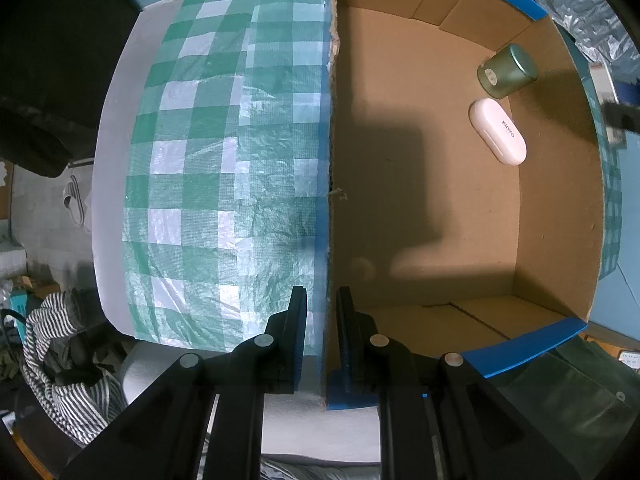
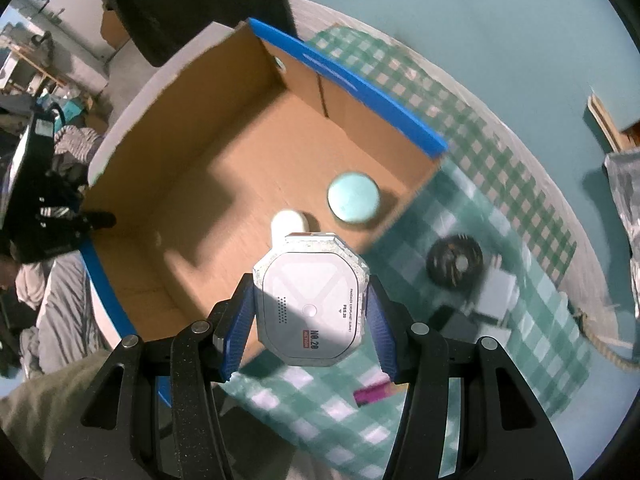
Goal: Organize rigid objects
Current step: 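Close the right gripper on the white puck and lift it, then carry the white puck into the box and release it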
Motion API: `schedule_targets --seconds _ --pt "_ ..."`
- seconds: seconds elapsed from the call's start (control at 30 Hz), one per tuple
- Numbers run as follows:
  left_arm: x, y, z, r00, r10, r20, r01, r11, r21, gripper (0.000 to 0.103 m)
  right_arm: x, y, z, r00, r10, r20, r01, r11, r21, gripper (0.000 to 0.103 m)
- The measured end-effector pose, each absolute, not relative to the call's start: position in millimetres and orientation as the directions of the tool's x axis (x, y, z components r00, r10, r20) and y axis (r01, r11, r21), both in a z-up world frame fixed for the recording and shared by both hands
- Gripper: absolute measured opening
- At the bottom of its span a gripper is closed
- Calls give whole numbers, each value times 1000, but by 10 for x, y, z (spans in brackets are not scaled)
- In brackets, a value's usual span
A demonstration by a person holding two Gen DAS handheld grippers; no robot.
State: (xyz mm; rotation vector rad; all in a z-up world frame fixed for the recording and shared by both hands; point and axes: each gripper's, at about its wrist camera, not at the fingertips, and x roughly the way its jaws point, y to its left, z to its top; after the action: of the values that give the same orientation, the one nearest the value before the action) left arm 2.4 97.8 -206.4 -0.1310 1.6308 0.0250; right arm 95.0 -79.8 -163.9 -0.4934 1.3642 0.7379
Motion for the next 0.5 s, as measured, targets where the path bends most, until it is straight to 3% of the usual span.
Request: schedule_targets --seconds 0.5 --pt "43 991 -2055 -58 -87 -995 -105 991 -81 15 1240 -224 -1978 -5 129 -992 -739 667 90 53"
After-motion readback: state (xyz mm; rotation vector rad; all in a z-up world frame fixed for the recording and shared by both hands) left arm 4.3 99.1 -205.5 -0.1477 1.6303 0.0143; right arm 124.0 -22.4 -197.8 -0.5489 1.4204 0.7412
